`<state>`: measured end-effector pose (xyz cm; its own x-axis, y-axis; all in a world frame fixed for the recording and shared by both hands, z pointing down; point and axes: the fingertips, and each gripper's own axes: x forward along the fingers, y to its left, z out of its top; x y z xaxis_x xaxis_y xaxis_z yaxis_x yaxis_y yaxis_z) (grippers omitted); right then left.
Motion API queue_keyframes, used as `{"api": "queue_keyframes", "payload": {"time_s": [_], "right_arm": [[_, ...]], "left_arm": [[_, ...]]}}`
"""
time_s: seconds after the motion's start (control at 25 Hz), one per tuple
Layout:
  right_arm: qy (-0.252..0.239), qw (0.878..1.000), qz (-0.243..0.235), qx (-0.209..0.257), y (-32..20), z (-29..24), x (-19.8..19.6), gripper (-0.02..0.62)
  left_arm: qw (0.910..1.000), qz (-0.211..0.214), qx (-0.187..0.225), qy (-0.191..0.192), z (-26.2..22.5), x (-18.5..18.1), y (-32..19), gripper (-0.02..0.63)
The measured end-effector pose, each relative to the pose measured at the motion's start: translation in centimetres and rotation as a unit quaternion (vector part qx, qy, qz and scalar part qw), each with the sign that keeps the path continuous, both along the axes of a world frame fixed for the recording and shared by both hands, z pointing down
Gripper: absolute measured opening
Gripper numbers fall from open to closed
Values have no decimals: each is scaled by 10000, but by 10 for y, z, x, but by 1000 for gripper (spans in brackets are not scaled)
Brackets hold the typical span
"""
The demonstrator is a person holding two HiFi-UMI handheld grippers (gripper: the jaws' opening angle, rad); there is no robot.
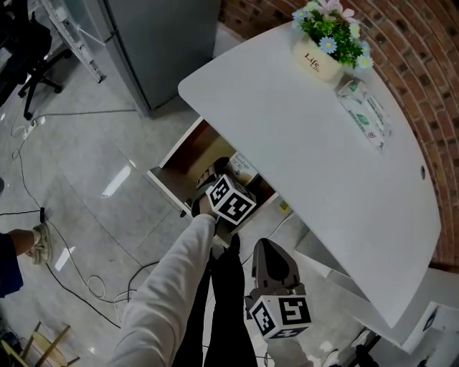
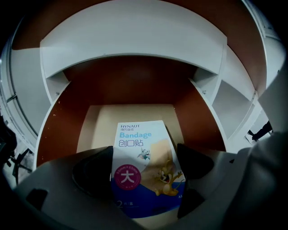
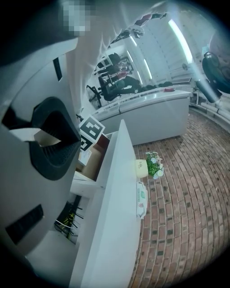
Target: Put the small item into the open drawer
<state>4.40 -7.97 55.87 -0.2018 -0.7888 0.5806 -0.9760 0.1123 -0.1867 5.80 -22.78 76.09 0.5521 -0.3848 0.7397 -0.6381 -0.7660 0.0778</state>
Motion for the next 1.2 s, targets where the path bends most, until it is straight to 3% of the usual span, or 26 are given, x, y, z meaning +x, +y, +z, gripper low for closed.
{"api": "queue_keyframes", "payload": {"time_s": [0.32,0.72,1.2], "right_arm": [[-11,9997,28,-230,-1,13,4,26],[-39,9993,8,-379,-5,26,7,26],[-57,9991,-194,-382,-8,33,2,26]], "left_arm": [[9991,273,-72,-327,11,0,-1,445],[9983,285,-200,-457,19,-3,-3,445],[9994,59,-69,-345,8,-13,-7,445]]}}
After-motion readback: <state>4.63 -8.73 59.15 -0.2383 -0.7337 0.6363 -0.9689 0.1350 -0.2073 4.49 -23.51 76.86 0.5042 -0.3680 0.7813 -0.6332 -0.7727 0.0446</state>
